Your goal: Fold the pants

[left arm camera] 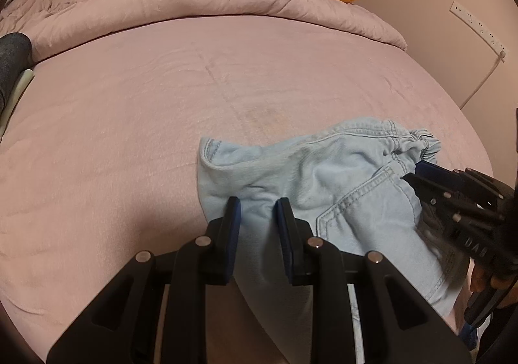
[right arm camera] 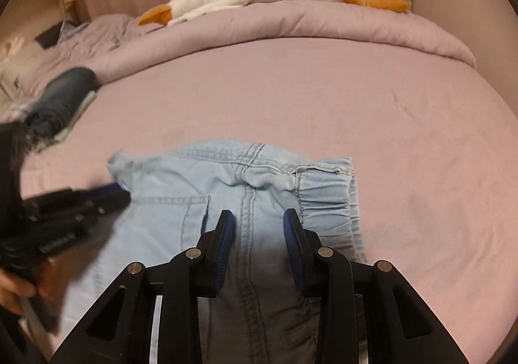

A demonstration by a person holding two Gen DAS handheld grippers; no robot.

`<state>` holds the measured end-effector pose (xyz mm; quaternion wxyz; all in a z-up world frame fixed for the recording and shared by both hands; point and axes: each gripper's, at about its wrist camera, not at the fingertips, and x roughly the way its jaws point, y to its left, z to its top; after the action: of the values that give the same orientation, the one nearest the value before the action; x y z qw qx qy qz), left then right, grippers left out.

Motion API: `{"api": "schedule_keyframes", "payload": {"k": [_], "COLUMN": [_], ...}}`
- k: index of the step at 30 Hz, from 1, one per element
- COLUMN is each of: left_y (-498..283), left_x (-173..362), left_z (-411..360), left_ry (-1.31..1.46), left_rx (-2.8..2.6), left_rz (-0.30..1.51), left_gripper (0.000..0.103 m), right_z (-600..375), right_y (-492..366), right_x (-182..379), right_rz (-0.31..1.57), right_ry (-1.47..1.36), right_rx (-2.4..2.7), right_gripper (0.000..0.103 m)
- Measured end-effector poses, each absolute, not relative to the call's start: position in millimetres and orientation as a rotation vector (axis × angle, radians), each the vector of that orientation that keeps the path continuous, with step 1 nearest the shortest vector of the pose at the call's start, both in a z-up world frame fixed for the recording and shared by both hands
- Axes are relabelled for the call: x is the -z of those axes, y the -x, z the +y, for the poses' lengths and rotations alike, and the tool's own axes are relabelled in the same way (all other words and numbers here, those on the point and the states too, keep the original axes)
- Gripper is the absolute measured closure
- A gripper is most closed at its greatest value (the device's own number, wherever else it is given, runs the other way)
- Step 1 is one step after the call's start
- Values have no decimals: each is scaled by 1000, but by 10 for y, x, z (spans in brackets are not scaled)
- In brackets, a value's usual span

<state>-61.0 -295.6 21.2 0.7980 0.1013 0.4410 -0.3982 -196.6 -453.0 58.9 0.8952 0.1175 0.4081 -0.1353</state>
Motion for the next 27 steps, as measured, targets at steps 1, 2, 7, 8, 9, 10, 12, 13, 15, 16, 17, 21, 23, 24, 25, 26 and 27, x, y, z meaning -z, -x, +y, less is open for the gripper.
{"api": "schedule_keyframes", "payload": {"k": [1,2,7,8,9,10,12,13,15,16,17,21,23,24,25,26,27], "left_y": [614,619,731,778,829,882,1027,1118,1253,1319,1390,1601,1628,1626,1604,1606,1595], "left_x": [-219,-230,-309,-325,-336,-342,-360,-376,-399,-410,-420,-381,-326,-303,-285,-265,-242], "left_z": [-2960,-2954,-2851,-2799,-2745,-2699,-2613,-2576,-2516,-2489,-2473,-2489,-2486,-2470,-2475,-2467,-2462], "left_ry": [-214,-205,-164,-142,-116,-98,-83,-85,-69,-66,-71,-126,-148,-140,-131,-129,-125], "left_rx": [850,842,786,779,782,786,792,803,826,835,839,842,836,836,840,841,839], "left_rz": [949,954,973,976,977,980,975,969,969,968,962,957,972,982,994,1005,1014], "left_gripper": [78,78,68,65,65,65,66,66,66,66,67,67,67,67,67,66,64], "right_z": [-4479,-4424,-4545,-4561,-4560,-4555,-4573,-4546,-4503,-4467,-4429,-4347,-4364,-4353,-4355,-4359,-4364], "right_y": [1962,1974,2093,2173,2209,2315,2452,2471,2583,2638,2672,2726,2687,2668,2642,2641,2638], "right_x": [-595,-597,-703,-764,-802,-859,-888,-882,-870,-867,-869,-806,-696,-639,-581,-553,-544], "right_rz": [849,854,828,803,782,754,713,706,690,686,684,705,762,790,813,820,818], "right_ry": [-205,-163,-242,-267,-277,-287,-300,-301,-300,-288,-273,-255,-268,-272,-279,-282,-283], "right_rx": [290,303,272,269,266,265,272,269,262,253,254,236,246,256,256,252,251], "right_gripper": [69,69,69,69,69,69,69,69,69,69,68,68,68,68,69,68,68]}}
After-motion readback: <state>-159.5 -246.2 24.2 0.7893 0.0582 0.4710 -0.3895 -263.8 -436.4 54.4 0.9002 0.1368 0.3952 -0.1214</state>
